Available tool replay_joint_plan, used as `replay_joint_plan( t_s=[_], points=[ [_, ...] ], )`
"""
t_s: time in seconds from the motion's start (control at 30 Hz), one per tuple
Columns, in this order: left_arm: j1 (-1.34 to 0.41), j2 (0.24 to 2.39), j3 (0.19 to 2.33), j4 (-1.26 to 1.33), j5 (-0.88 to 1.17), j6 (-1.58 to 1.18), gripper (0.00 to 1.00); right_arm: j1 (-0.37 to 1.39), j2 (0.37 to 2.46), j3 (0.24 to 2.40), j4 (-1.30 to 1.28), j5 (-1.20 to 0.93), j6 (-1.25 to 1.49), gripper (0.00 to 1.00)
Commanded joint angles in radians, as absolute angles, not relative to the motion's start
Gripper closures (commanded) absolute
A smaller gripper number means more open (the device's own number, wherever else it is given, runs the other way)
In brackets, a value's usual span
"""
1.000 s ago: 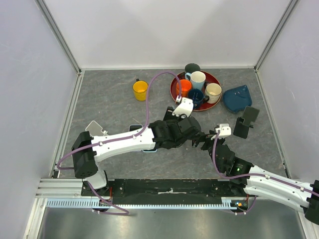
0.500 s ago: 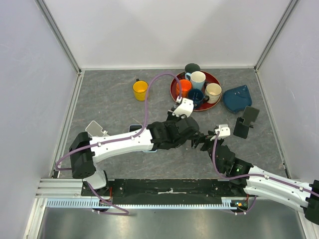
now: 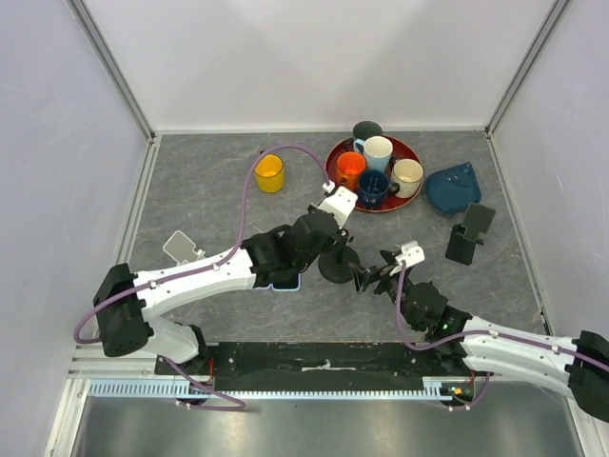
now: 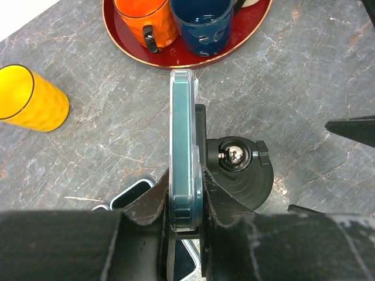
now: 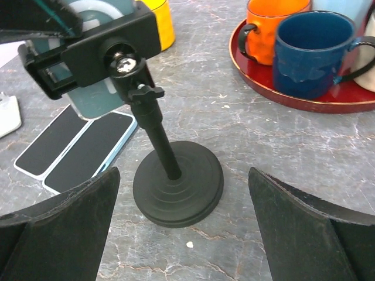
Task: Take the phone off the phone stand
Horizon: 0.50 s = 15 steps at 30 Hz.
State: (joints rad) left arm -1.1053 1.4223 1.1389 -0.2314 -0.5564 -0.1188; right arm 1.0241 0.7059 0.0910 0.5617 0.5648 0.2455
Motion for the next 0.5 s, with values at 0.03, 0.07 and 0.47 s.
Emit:
replay_joint_plan(
  t_s=[0.03,0.07,0.47],
  points=[
    [-1.095,1.359,1.126,-0.104,-0.482,-0.037,0.76,1.026,0.822,0.078,0.844,0.497,0.152,0.02],
    [-1.095,1.355,1.121,-0.103,-0.474,-0.037,0.74,1.026,0.85,0.099,0.845,0.488,0.125,0.02],
    [-1.095,1.295,1.055,-0.08,-0.472,-0.074,0.44,0.999,1.097,0.193,0.998,0.365,0.06,0.02]
  ],
)
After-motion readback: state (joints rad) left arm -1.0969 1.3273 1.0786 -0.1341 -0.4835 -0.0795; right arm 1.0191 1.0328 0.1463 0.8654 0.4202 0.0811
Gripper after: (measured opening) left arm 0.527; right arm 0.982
